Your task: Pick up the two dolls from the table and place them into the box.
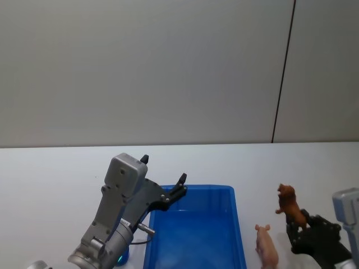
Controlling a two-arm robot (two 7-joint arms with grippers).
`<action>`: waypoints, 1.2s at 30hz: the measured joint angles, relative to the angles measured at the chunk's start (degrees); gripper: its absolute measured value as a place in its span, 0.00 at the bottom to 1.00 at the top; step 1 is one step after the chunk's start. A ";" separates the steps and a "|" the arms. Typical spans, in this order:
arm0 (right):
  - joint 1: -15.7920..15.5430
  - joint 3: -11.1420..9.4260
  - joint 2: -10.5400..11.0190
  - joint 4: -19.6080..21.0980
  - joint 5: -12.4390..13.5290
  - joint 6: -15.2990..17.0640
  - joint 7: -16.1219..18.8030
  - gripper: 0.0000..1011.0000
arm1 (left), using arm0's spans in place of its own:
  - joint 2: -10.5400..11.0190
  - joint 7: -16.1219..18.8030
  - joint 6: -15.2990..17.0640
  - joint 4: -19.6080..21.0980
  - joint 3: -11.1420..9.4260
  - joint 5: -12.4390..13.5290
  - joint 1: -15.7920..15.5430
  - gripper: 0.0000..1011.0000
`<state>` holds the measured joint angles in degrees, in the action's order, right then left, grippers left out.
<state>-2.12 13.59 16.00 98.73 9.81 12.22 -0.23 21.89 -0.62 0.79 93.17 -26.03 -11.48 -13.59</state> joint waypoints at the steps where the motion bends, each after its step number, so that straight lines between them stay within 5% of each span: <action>1: 0.23 -0.01 -0.08 0.33 0.10 -0.03 0.71 0.29 | 0.00 0.00 0.00 0.00 0.00 0.00 0.00 0.99; 13: 3.59 0.74 -1.82 1.07 0.89 0.77 7.86 0.29 | 0.00 0.00 0.00 0.00 0.00 0.00 0.00 0.99; 28: 9.51 2.67 -5.62 -2.91 1.16 3.90 16.34 0.29 | 0.00 0.00 0.00 0.00 0.00 0.00 0.00 0.99; 36: 11.15 3.33 -6.76 -4.83 0.93 4.78 18.07 0.51 | 0.00 0.00 0.00 0.00 0.00 0.00 0.00 0.99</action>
<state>9.03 16.92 9.24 93.90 10.73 17.00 17.83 21.89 -0.62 0.79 93.17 -26.03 -11.48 -13.59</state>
